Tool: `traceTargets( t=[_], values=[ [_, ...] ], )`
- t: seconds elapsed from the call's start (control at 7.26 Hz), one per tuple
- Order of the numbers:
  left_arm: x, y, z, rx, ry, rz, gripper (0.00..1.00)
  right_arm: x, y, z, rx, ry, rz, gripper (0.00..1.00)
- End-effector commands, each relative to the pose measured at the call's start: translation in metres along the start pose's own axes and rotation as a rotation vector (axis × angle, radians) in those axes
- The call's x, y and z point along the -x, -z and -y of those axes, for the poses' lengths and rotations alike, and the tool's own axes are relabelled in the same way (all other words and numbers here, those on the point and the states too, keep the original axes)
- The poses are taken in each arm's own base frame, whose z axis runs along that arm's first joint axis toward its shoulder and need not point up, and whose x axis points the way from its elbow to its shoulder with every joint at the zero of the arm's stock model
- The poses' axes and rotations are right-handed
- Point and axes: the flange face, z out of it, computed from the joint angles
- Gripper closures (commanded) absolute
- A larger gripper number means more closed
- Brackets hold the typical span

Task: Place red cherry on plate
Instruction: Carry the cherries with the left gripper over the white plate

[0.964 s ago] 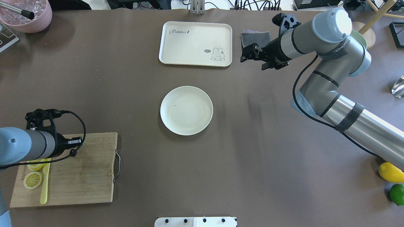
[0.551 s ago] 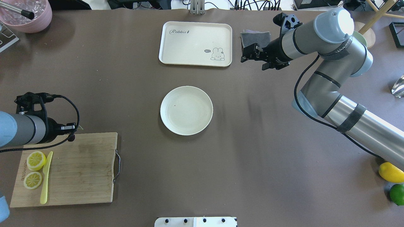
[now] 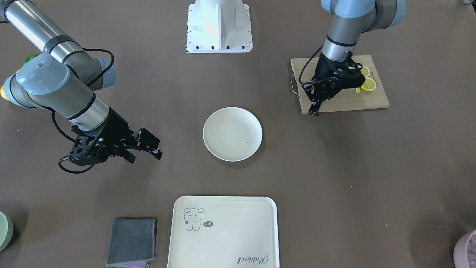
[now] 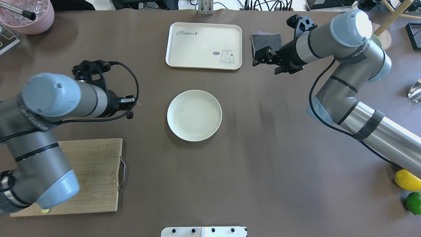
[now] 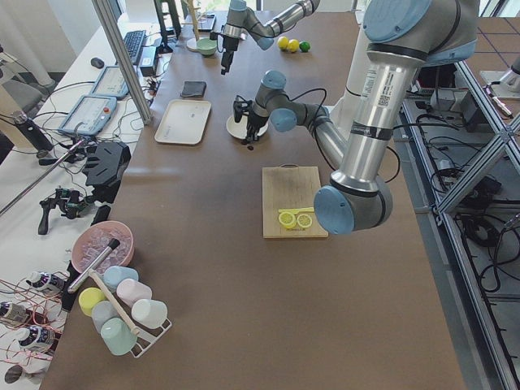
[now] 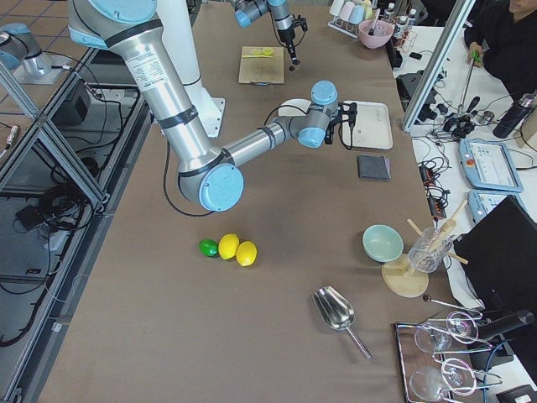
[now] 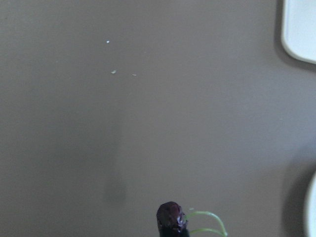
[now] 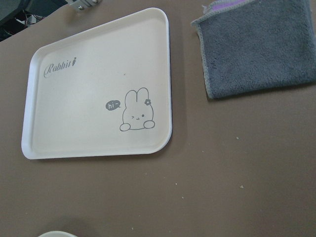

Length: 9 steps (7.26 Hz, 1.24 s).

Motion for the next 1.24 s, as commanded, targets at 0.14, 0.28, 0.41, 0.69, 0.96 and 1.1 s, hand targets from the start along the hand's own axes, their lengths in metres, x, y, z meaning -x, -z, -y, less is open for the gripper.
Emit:
traceTargets(
  t=[0.14, 0.28, 0.41, 0.69, 0.96, 1.1],
  values=[
    [-0.129, -0.039, -0.05, 0.041, 0.05, -0.011, 1.0, 0.0, -0.001, -0.001, 0.001, 0.0, -0.002, 0.0],
    [-0.139, -0.059, -0.088, 0.004, 0.01, 0.009, 1.0, -0.001, -0.002, -0.001, 0.001, -0.001, -0.003, 0.0],
    [-0.153, -0.07, -0.098, -0.01, 0.017, -0.009, 1.0, -0.001, -0.002, -0.002, 0.002, -0.001, -0.003, 0.0],
    [-0.165, -0.088, -0.098, -0.011, 0.015, -0.006, 1.0, -0.001, -0.002, -0.002, 0.002, -0.001, -0.003, 0.0],
    [-0.162, -0.089, -0.084, -0.027, 0.023, -0.002, 0.31, -0.001, -0.002, -0.002, 0.002, -0.001, -0.003, 0.0],
    [-0.16, -0.089, -0.077, -0.034, 0.028, 0.001, 0.03, -0.001, -0.002, -0.002, 0.004, -0.001, -0.002, 0.0]
  ],
)
